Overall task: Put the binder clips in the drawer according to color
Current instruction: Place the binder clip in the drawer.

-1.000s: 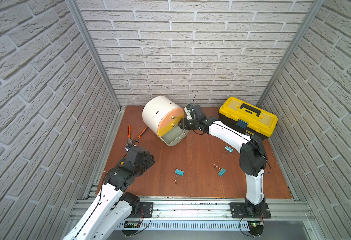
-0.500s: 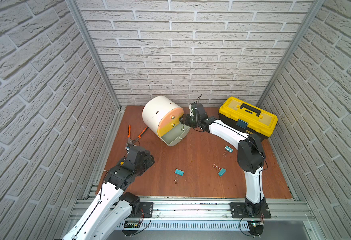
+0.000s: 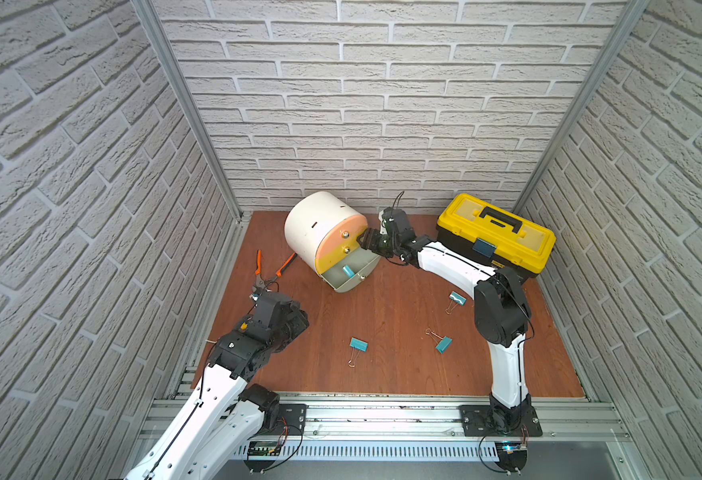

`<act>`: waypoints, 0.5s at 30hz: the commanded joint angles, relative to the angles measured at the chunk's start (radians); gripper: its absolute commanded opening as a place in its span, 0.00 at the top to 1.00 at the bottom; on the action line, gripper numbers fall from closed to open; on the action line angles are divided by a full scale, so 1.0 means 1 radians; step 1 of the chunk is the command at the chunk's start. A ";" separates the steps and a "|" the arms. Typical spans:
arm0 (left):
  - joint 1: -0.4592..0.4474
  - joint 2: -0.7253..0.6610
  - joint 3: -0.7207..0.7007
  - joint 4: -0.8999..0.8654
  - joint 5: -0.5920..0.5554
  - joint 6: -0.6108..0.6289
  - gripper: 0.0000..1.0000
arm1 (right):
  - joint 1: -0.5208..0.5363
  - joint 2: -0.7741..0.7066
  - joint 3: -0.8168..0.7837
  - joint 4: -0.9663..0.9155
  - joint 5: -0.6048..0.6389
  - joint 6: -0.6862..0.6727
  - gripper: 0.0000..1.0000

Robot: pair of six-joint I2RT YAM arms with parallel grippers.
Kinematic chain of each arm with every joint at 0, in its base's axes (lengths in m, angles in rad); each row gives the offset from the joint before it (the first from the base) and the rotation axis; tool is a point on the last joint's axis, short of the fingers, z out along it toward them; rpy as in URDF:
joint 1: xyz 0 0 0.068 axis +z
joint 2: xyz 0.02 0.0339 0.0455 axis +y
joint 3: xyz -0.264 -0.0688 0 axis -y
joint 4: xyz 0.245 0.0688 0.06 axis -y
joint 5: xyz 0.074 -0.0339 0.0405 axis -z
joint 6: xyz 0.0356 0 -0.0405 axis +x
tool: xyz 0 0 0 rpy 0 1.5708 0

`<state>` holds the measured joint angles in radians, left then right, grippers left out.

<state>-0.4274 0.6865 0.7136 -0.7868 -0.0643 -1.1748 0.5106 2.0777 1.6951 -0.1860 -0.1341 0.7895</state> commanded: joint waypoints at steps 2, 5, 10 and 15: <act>0.006 -0.002 0.024 0.003 -0.012 0.013 0.52 | 0.001 -0.062 -0.044 0.044 -0.004 -0.020 0.36; 0.005 0.002 0.029 0.002 -0.013 0.020 0.52 | 0.003 -0.093 -0.082 0.044 -0.005 -0.042 0.36; 0.006 0.023 0.047 0.001 -0.011 0.041 0.52 | 0.006 -0.206 -0.168 0.034 -0.008 -0.095 0.38; 0.006 0.069 0.062 0.016 0.002 0.056 0.53 | 0.021 -0.301 -0.264 0.004 -0.012 -0.156 0.38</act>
<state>-0.4267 0.7341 0.7498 -0.7879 -0.0628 -1.1450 0.5163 1.8515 1.4704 -0.1841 -0.1375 0.6937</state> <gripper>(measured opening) 0.478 0.620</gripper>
